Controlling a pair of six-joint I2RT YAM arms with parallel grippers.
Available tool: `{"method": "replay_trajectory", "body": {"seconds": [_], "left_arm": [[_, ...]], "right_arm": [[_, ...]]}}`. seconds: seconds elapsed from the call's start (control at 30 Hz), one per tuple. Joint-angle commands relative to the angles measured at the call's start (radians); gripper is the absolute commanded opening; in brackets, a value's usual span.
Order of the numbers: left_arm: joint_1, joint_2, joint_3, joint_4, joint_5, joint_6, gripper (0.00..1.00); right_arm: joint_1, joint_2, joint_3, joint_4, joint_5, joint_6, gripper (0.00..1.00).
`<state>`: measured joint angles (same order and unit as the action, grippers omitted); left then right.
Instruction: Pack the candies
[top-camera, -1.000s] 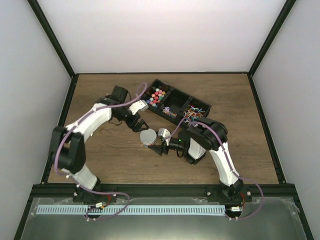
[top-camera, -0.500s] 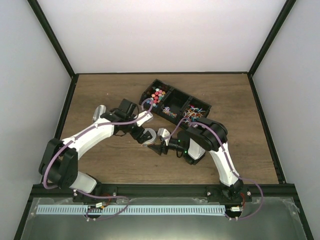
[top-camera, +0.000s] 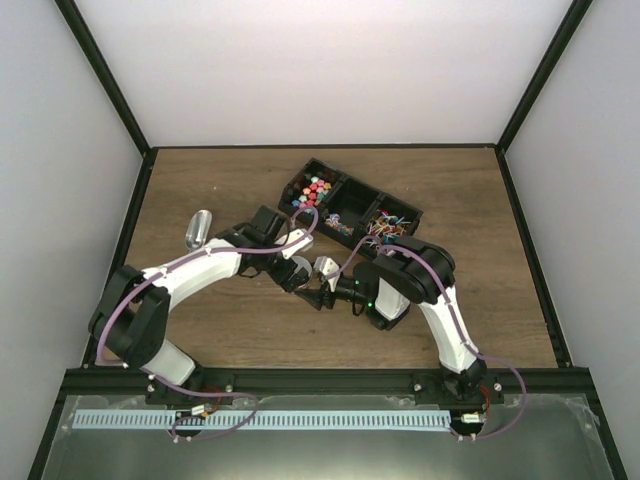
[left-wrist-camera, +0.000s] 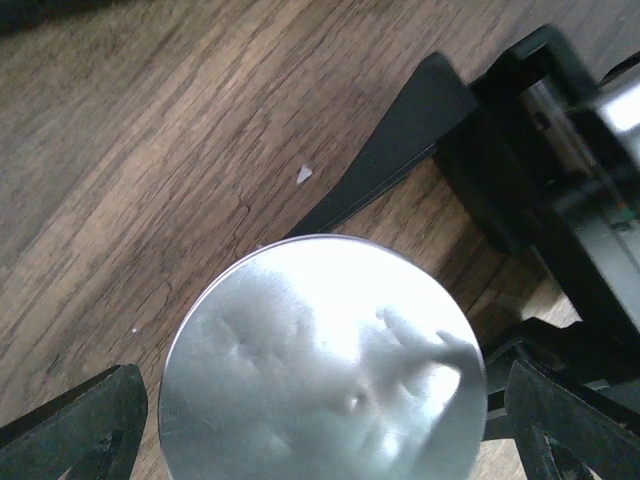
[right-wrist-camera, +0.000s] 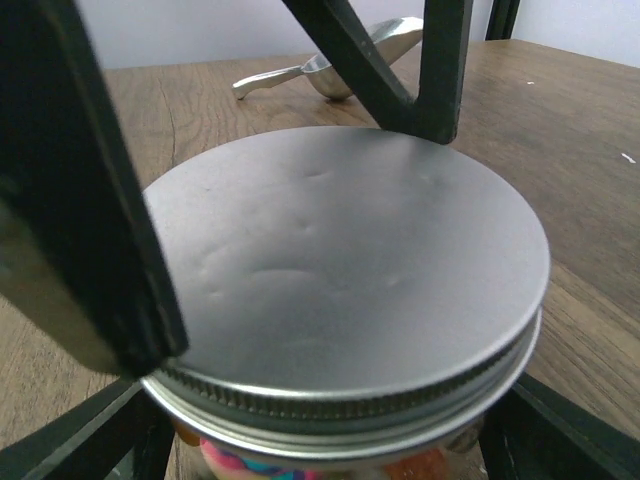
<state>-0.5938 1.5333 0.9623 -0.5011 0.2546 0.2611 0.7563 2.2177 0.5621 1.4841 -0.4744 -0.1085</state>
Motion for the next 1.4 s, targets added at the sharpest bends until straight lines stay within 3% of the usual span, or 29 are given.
{"method": "replay_trajectory", "body": {"seconds": [0.0, 0.23, 0.43, 0.83, 0.97, 1.2, 1.37], "left_arm": [[-0.007, 0.036, 0.0, 0.007, -0.043, -0.005, 1.0], [-0.009, 0.047, 0.002, 0.011, -0.048, 0.014, 0.99], [-0.009, 0.07, 0.016, -0.005, -0.034, 0.07, 0.85], [0.056, 0.208, 0.172, -0.252, 0.09, 0.561, 0.74], [0.059, 0.235, 0.218, -0.273, 0.065, 0.687, 0.73], [0.059, 0.168, 0.197, -0.194, 0.031, 0.818, 0.86], [0.103, 0.145, 0.215, -0.184, 0.114, 0.6, 1.0]], "right_arm": [[0.011, -0.008, 0.016, -0.031, 0.03, -0.028, 0.77], [0.011, -0.006, 0.02, -0.032, 0.03, -0.027, 0.76], [0.012, -0.007, 0.018, -0.033, 0.017, -0.034, 0.76], [0.011, -0.007, -0.004, -0.001, -0.038, -0.053, 0.72], [0.011, -0.012, -0.017, 0.011, -0.056, -0.061, 0.7], [0.011, -0.013, -0.022, 0.015, -0.055, -0.054, 0.68], [0.012, -0.012, -0.014, 0.005, -0.034, -0.039, 0.68]]}}
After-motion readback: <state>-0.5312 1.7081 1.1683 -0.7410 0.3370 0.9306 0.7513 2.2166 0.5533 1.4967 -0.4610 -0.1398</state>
